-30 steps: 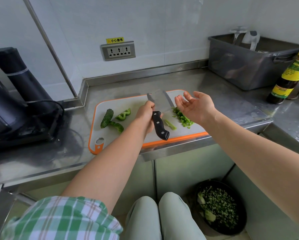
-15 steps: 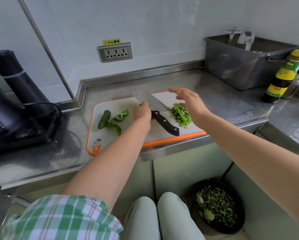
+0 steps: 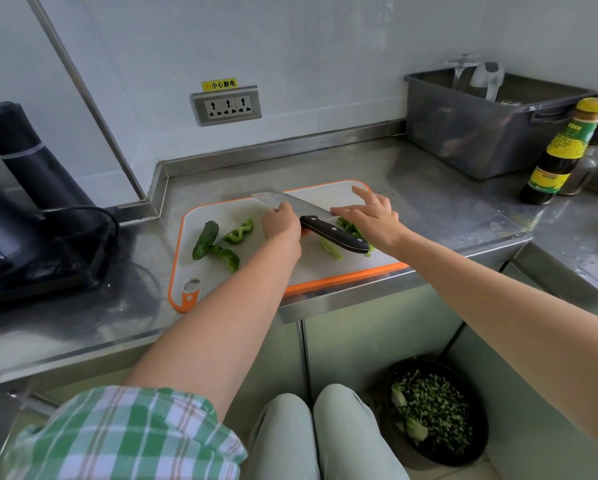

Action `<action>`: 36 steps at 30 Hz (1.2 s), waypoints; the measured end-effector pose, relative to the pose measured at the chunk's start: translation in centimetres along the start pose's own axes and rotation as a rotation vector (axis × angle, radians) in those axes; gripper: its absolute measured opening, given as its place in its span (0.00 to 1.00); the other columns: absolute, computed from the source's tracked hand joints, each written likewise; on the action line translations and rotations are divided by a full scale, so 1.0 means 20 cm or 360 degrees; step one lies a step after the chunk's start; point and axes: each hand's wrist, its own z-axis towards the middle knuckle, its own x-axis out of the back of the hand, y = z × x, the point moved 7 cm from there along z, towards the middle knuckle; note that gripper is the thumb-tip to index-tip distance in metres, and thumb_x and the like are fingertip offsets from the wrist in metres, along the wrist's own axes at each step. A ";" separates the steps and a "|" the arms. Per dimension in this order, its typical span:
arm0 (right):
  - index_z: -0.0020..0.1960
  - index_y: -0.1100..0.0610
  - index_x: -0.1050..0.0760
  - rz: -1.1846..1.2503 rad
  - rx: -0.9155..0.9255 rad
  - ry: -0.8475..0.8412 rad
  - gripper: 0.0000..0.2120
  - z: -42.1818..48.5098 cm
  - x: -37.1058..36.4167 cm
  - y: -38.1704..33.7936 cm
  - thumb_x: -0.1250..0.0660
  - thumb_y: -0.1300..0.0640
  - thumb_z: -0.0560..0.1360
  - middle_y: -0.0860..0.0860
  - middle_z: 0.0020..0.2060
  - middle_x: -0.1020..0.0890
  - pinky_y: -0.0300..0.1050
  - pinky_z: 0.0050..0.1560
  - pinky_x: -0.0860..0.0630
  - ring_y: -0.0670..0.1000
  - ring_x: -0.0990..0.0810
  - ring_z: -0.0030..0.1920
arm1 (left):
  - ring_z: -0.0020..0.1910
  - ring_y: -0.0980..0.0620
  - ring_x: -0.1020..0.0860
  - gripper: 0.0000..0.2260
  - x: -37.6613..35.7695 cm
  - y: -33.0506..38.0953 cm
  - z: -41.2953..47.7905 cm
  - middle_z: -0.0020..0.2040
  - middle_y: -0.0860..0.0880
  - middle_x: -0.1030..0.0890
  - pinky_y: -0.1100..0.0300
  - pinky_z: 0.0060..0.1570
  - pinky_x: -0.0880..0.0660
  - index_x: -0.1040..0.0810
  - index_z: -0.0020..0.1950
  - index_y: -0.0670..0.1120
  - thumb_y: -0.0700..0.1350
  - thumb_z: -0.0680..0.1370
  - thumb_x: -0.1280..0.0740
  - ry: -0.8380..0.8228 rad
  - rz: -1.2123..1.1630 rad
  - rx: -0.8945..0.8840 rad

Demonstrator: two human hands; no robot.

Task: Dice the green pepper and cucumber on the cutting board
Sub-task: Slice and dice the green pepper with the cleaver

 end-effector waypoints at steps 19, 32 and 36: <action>0.48 0.61 0.28 0.0727 -0.0131 0.0274 0.08 -0.08 0.08 -0.15 0.41 0.57 0.74 0.55 0.28 0.29 0.43 0.26 0.35 0.52 0.33 0.24 | 0.41 0.48 0.22 0.12 -0.10 0.10 -0.11 0.48 0.46 0.19 0.55 0.46 0.23 0.20 0.53 0.47 0.35 0.75 0.38 -0.0649 0.1271 -0.1038; 0.42 0.60 0.34 0.0468 -0.0283 0.0066 0.09 -0.10 0.03 -0.14 0.44 0.55 0.77 0.56 0.28 0.26 0.40 0.26 0.32 0.53 0.30 0.25 | 0.48 0.48 0.21 0.04 0.02 0.04 -0.05 0.45 0.49 0.17 0.57 0.46 0.24 0.17 0.46 0.49 0.43 0.73 0.29 -0.0435 0.1820 -0.1412; 0.40 0.61 0.33 0.0032 -0.0275 -0.0082 0.11 -0.10 -0.03 -0.18 0.43 0.55 0.77 0.56 0.29 0.26 0.40 0.24 0.30 0.55 0.26 0.25 | 0.47 0.47 0.20 0.07 0.10 0.00 -0.02 0.45 0.48 0.17 0.55 0.46 0.24 0.18 0.49 0.49 0.48 0.72 0.27 -0.0357 0.1733 -0.1380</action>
